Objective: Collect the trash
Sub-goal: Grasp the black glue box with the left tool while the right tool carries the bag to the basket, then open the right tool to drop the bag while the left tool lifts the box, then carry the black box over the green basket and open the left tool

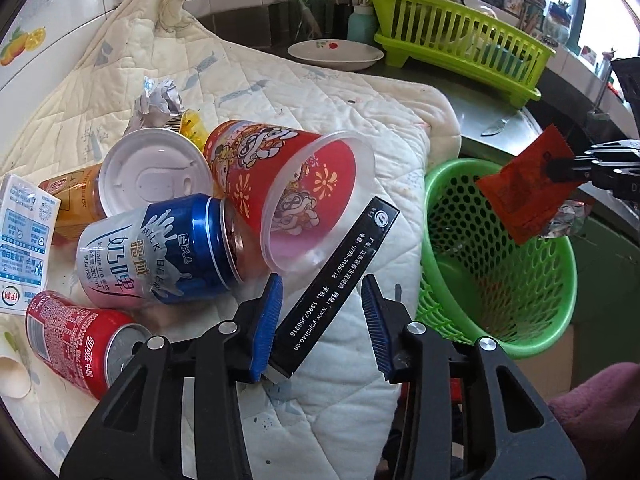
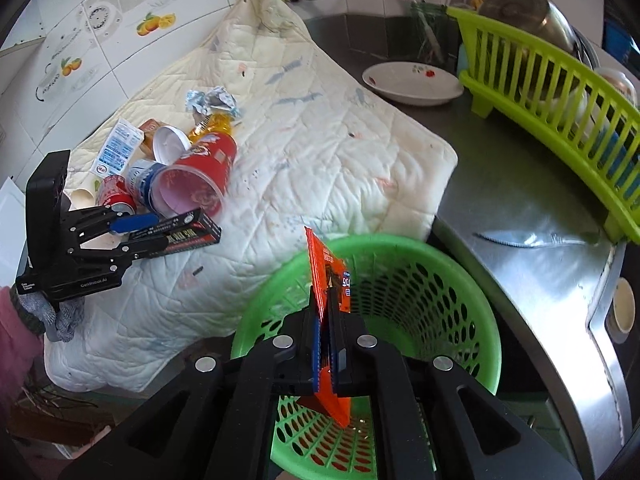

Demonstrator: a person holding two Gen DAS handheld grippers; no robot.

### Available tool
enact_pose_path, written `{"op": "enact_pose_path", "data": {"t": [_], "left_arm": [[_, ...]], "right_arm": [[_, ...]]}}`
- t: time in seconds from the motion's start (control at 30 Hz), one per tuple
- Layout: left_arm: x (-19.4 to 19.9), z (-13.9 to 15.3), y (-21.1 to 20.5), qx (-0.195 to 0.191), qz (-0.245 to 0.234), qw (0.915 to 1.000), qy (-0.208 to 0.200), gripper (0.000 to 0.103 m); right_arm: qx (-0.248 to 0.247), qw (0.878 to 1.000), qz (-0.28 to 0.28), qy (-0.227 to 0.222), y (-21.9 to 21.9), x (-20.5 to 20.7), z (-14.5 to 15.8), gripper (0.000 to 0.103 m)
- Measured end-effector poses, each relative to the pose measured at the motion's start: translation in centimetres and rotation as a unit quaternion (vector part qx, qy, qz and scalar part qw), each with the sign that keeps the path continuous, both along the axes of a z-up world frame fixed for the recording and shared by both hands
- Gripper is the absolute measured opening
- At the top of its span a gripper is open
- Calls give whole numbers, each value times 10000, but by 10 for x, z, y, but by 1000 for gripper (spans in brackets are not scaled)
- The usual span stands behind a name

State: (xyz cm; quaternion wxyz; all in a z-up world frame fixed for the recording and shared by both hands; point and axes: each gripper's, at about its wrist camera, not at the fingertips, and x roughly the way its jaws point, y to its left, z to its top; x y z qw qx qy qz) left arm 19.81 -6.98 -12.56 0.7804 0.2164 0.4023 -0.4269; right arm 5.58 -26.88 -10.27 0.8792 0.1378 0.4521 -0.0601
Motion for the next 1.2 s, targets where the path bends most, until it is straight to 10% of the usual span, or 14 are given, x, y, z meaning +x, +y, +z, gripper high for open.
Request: {"op": "enact_pose_path", "data": {"t": [0.63,1.2], "left_arm": [[-23,5,12,-254,399,9987,206,23],[-78,29,-25,-831,87,9949,563,19]], "right_arm": [[135,9998,-135,-96,-4,-13,0,43],[-13,9994,-199,-299,-18,-40,15,54]]}}
